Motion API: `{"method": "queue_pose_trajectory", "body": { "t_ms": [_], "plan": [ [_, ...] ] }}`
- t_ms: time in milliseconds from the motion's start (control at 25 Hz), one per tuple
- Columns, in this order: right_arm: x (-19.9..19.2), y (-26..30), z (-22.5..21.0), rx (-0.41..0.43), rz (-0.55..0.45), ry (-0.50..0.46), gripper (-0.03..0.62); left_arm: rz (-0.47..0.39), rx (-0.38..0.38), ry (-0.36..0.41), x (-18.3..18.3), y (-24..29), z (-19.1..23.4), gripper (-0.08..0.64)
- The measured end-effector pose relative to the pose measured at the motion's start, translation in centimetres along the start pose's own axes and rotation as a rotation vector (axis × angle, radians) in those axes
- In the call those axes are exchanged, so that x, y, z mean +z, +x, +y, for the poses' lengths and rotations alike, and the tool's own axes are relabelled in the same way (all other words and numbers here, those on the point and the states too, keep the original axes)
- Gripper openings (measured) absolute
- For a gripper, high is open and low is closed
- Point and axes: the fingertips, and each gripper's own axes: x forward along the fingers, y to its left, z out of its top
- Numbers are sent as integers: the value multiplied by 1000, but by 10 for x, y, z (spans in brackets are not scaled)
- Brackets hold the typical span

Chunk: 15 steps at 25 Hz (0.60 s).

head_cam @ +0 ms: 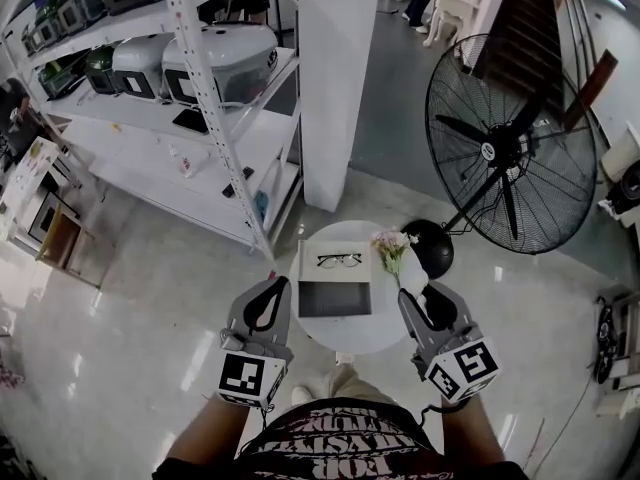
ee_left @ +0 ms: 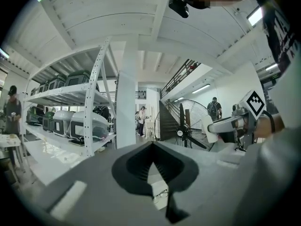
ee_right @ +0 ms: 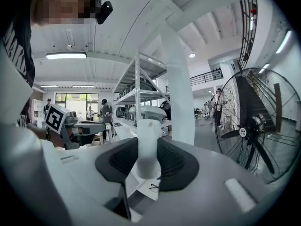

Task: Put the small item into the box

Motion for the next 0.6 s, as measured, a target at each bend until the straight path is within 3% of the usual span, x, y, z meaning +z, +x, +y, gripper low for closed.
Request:
{"method": "queue_pose_trajectory", "body": {
  "t_ms": [600],
  "plan": [
    [-50, 58, -49, 41, 96, 57, 155, 49, 18, -15, -18, 56, 1, 0]
  ]
}}
